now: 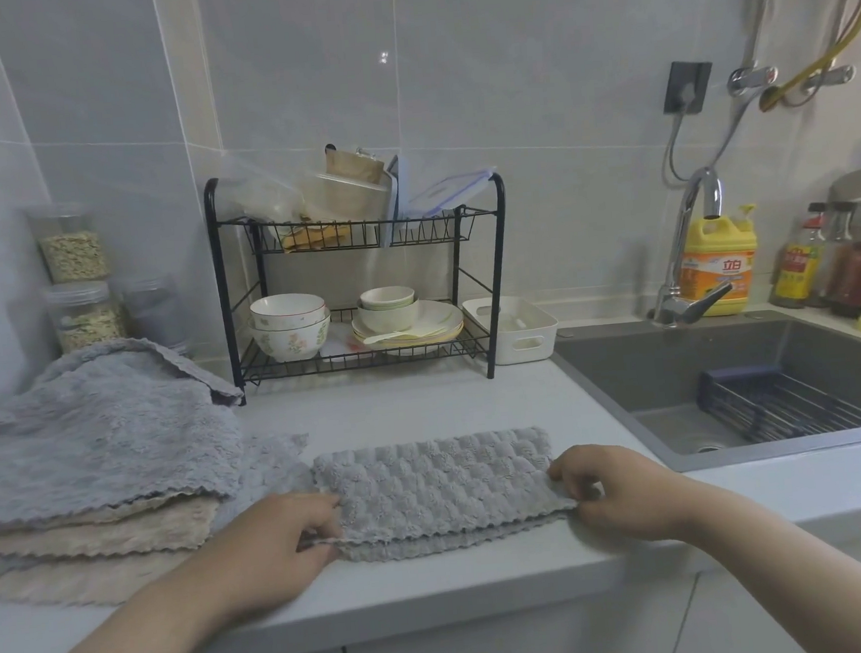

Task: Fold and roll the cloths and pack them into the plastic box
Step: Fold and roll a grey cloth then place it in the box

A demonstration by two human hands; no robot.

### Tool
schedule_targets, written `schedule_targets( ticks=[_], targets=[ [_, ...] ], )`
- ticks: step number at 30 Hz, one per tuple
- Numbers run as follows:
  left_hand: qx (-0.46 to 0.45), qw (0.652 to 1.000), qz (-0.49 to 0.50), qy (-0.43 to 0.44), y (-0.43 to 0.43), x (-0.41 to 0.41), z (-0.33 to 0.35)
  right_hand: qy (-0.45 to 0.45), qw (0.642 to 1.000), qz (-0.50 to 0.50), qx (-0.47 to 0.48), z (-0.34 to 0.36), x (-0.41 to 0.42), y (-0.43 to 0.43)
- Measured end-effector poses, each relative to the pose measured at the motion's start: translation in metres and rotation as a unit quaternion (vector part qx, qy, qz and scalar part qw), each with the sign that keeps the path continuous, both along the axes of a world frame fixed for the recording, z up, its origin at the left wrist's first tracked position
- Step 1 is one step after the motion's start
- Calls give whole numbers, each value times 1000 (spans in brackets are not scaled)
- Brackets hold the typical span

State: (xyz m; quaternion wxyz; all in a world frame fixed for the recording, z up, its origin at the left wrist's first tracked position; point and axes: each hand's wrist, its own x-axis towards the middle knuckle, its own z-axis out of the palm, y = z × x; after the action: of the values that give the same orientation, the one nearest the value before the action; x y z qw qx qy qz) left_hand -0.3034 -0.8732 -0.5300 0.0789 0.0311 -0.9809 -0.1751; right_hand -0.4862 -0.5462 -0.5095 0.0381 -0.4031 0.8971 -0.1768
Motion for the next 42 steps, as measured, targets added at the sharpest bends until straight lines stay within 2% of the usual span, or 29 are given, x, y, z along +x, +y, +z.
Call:
schedule_targets(
  ticks=[3,7,9,11,14,16,18,19,24,26,27,29,32,34,36,38,40,42],
  targets=[
    [19,1000,8,13,3,1,2,18,999,33,4,-2,-1,0],
    [8,999,41,2,6,3,2,46,996,59,42,-2,1,-2],
    [-2,1000,26,-2,6,4,6,37,996,63,52,1,3,-2],
    [-25,999,23,12,8,7,18,39,996,52,58,8,7,-3],
    [-108,992,36,56,10,-1,39,91,996,15,-3,23,9,-17],
    [-91,996,15,11,14,-16,40,87,996,5,23,25,7,-32],
    [-31,997,-12,-70,18,-29,34,35,997,9,68,17,4,-46],
    [-31,995,-24,-96,18,-34,29,23,996,15,86,10,2,-50],
    [-125,976,-56,-168,7,-42,13,39,985,23,164,-11,-4,-46],
    [-122,973,-54,-188,6,-42,16,6,993,13,119,-6,-7,-48],
    [-111,975,-47,-186,7,-43,21,-13,998,-9,54,-3,-10,-50],
    [-69,989,-27,-129,13,-48,33,-15,993,-108,-35,2,-23,-52],
    [-28,997,-12,-64,35,-60,43,26,972,-215,87,5,-39,-55],
    [-49,993,-34,-103,52,-69,37,-8,971,-217,97,3,-41,-59],
    [-78,985,-41,-146,63,-76,30,-20,978,-200,59,3,-41,-62],
    [-95,984,-33,-148,66,-82,27,-37,981,-192,5,4,-38,-62],
    [-97,983,-26,-151,65,-86,24,-101,975,-188,-64,8,-35,-59],
    [-97,983,-20,-153,62,-86,21,-200,955,-181,-127,16,-34,-56]
  ],
)
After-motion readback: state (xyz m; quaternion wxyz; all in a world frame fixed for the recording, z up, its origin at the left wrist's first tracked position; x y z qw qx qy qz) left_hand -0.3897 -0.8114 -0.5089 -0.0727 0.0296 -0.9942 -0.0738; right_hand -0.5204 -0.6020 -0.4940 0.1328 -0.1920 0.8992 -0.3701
